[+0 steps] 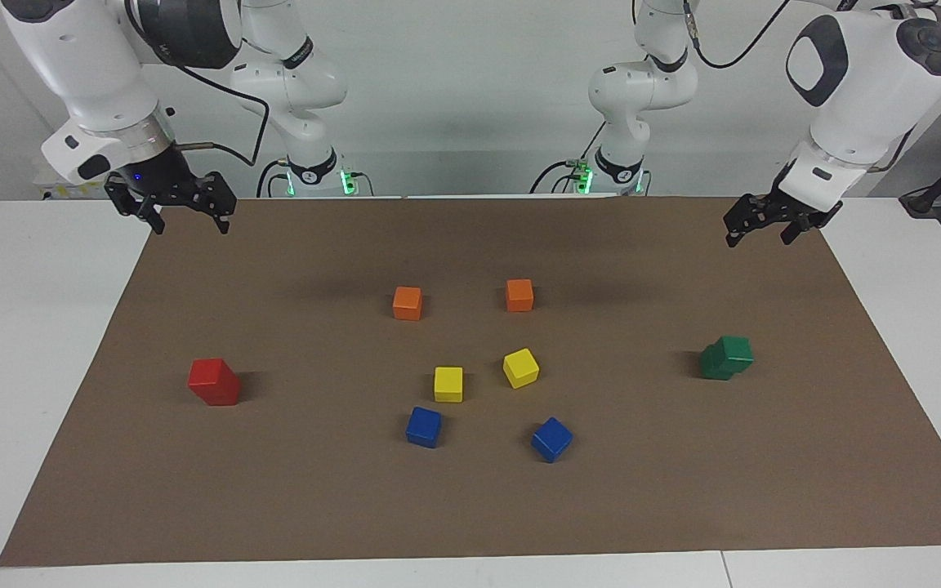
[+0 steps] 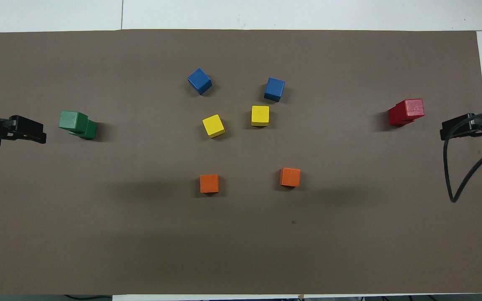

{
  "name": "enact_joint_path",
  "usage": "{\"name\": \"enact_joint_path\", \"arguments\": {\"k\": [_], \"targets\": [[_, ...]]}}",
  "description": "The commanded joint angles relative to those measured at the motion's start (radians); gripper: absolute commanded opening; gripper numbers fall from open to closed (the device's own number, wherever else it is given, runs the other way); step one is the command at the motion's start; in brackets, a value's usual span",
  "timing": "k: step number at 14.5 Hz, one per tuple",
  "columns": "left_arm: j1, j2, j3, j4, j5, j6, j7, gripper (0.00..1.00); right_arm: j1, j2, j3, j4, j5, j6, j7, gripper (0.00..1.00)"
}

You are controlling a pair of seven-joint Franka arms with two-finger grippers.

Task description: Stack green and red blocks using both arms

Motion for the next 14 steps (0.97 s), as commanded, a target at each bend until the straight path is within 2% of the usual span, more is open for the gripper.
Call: {"name": "enact_joint_path", "arguments": {"k": [1, 4, 10, 14], "targets": [[-0.013, 0.023, -0.002, 0.041, 0.017, -0.035, -0.037, 1.00, 0.007, 0.005, -0.004, 0.011, -0.007, -0.002, 0.012, 1.00], [-0.014, 0.012, -0.002, 0.025, 0.014, -0.022, -0.034, 1.00, 0.007, 0.005, -0.003, 0.011, -0.007, 0.000, 0.014, 1.00], [-0.037, 0.023, -0.008, 0.087, 0.018, -0.088, -0.039, 1.00, -0.002, 0.005, -0.004, 0.011, -0.007, 0.000, 0.014, 1.00], [-0.033, 0.020, -0.033, 0.079, 0.032, -0.072, -0.039, 1.00, -0.004, 0.004, -0.004, 0.009, -0.007, 0.000, 0.014, 1.00]]}}
